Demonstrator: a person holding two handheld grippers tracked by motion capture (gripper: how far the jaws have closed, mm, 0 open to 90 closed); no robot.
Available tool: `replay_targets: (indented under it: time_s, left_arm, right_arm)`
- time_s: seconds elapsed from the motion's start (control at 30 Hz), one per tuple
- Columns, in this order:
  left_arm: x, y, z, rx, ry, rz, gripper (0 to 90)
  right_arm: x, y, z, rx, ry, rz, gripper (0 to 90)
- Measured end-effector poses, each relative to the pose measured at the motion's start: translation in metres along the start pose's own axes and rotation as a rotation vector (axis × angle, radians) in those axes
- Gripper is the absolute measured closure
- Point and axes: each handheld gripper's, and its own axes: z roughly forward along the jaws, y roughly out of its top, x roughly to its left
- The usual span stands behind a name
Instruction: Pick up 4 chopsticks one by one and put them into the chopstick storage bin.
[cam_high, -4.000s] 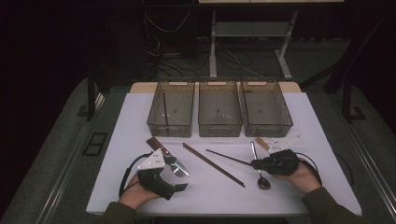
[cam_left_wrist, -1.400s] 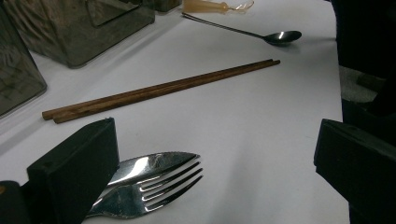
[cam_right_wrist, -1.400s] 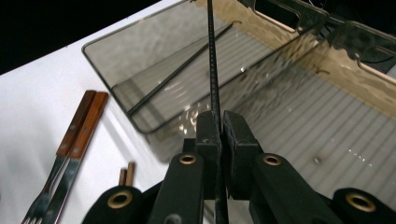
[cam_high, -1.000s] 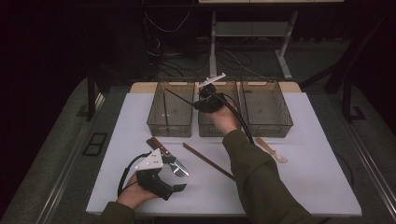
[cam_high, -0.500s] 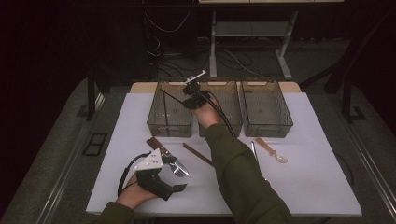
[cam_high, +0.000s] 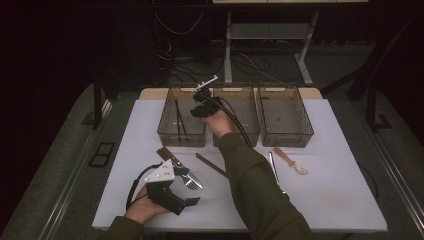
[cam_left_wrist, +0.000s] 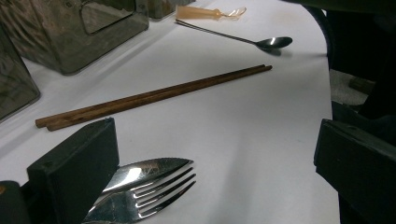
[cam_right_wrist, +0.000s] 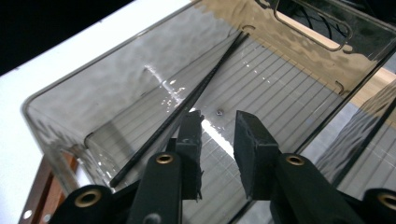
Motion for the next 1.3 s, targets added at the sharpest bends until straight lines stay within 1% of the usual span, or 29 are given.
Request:
replay_targets:
  time_s: [0.17,0.23,0.4,0.43,0.47,0.5,0.6,0.67,0.73,0.83,0.87,1.0,1.07,1.13,1.3]
  left_arm:
    - [0.001,0.0,0.0,0.002,0.001,0.009,0.0]
    - [0.001,0.0,0.0,0.007,0.003,0.013,0.0]
    - [0.001,0.0,0.0,0.003,0.003,0.004,0.0]
    - [0.0,-0.001,0.0,0.004,0.005,-0.003,0.0]
    - [0.0,-0.001,0.001,0.004,0.005,0.001,0.0]
    - [0.001,-0.001,0.001,0.006,0.005,0.008,0.0]
    - [0.0,-0.001,0.001,0.001,0.006,-0.003,0.0]
    - [0.0,-0.001,0.001,0.002,0.01,0.002,0.0]
    - [0.0,-0.001,0.0,0.004,0.011,0.002,0.0]
    - [0.0,-0.001,0.0,0.01,0.011,0.008,0.0]
    - [0.0,-0.001,0.0,0.009,0.011,0.007,0.0]
    - [0.0,-0.001,0.001,0.019,0.012,0.01,0.0]
    - [0.0,-0.001,0.001,0.018,0.015,0.007,0.0]
    - [-0.001,-0.001,0.001,0.02,0.018,0.01,0.0]
    - [-0.001,-0.001,0.001,0.025,0.021,0.006,0.0]
  right_arm:
    - [-0.004,-0.004,-0.013,-0.017,0.036,0.005,62.2]
    - [-0.007,-0.007,-0.02,-0.03,0.043,0.003,58.9]
    - [-0.012,-0.016,-0.037,-0.051,0.071,0.002,50.5]
    - [-0.013,-0.018,-0.04,-0.054,0.071,-0.002,49.5]
    - [-0.014,-0.021,-0.044,-0.057,0.071,-0.004,49.2]
    - [-0.014,-0.023,-0.047,-0.066,0.079,-0.003,49.0]
    - [-0.016,-0.031,-0.056,-0.077,0.096,-0.012,47.5]
    - [-0.017,-0.036,-0.062,-0.084,0.105,-0.019,46.3]
    - [-0.017,-0.041,-0.067,-0.078,0.113,-0.03,44.9]
    - [-0.019,-0.048,-0.075,-0.082,0.128,-0.038,41.6]
    - [-0.02,-0.051,-0.077,-0.083,0.134,-0.041,38.8]
    - [-0.02,-0.062,-0.086,-0.084,0.12,-0.071,36.4]
    - [-0.023,-0.067,-0.091,-0.089,0.12,-0.07,35.7]
    - [-0.025,-0.073,-0.095,-0.09,0.118,-0.072,32.7]
    - [-0.03,-0.09,-0.106,-0.101,0.113,-0.089,27.5]
